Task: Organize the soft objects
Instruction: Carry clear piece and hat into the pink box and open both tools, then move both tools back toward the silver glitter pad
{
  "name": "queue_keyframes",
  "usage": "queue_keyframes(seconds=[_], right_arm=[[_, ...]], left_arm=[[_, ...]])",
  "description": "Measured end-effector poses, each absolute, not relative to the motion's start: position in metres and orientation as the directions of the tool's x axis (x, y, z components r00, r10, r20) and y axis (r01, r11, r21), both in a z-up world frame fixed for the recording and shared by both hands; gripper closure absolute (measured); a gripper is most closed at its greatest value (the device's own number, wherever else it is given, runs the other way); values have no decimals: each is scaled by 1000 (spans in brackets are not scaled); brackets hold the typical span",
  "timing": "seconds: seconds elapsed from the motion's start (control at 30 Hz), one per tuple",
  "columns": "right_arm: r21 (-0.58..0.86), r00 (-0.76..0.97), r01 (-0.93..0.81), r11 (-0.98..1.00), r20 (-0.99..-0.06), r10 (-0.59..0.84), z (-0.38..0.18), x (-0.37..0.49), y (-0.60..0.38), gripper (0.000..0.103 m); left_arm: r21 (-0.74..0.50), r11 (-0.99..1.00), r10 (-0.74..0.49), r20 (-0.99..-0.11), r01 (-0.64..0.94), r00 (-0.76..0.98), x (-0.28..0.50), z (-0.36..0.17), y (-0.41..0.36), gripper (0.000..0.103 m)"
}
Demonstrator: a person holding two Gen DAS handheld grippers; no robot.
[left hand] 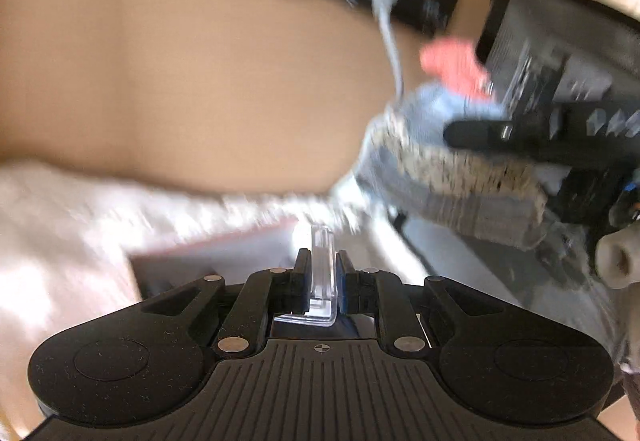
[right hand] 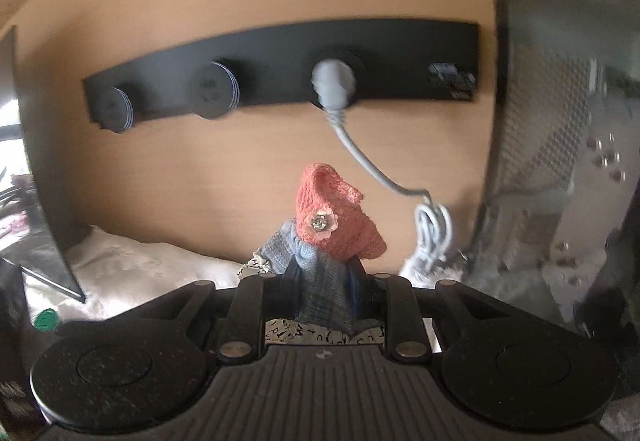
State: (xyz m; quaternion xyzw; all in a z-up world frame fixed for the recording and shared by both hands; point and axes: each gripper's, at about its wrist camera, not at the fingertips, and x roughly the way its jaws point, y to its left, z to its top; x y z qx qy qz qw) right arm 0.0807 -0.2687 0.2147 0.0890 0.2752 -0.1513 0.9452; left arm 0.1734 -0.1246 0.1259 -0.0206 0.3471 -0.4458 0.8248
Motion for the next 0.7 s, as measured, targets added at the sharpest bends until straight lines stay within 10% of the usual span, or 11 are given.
queue_keyframes(seconds=[0.1, 0.23, 0.37, 0.7], right_arm=[[116, 798, 342, 932, -561, -223, 205, 84, -277, 81], [158, 775, 355, 921, -600, -196, 190, 100, -282, 81], [186, 753, 365, 912, -635, -172, 178, 106, -284, 81], [277, 731, 324, 905, -680, -53, 160, 101, -285, 81]], left_arm=[[-324, 635, -664, -693, 701, 282, 183, 93, -147, 86], [-162, 659, -593, -713, 735, 374, 177, 78, -160, 51], [-132, 717, -544, -720, 685, 430, 187, 76, -156, 72], [-347, 694, -710, -473, 631, 522, 179, 144, -62, 72]])
